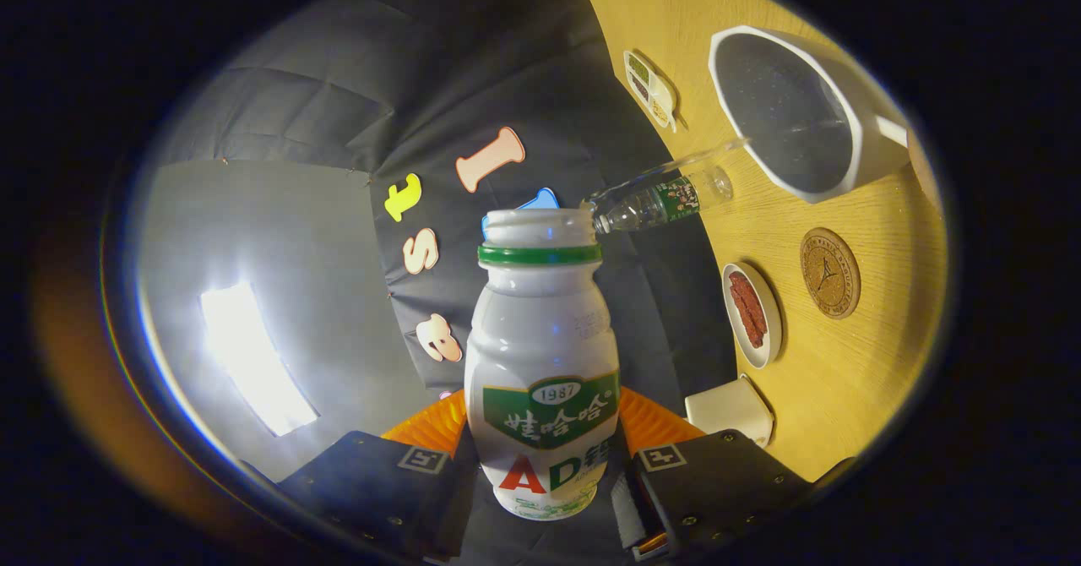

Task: Take the bottle from table, then pour the juice into the cup, finally place the bottle on the coaster

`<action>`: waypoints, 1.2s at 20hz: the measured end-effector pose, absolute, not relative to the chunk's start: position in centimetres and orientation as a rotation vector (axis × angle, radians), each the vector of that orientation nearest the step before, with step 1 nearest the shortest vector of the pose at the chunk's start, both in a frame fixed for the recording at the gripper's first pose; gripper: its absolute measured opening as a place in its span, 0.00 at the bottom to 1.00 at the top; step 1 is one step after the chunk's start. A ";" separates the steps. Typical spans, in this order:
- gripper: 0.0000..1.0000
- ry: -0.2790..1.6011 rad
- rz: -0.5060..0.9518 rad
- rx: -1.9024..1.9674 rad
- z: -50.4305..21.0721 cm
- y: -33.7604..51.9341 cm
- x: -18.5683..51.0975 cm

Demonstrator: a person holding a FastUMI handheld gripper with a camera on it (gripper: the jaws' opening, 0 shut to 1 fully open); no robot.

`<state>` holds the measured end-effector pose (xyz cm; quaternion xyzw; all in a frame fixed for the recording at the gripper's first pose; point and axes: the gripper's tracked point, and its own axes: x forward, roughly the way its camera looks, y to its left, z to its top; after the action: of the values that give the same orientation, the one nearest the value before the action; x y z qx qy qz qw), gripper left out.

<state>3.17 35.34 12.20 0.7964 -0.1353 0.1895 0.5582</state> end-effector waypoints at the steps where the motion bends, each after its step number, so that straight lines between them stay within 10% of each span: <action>1: 0.66 -0.322 0.446 1.885 12.3 35.3 3.1; 24: 0.66 -0.355 0.427 1.981 13.3 34.2 3.0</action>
<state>2.95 34.22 13.32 0.8249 -0.1477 0.1778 0.5159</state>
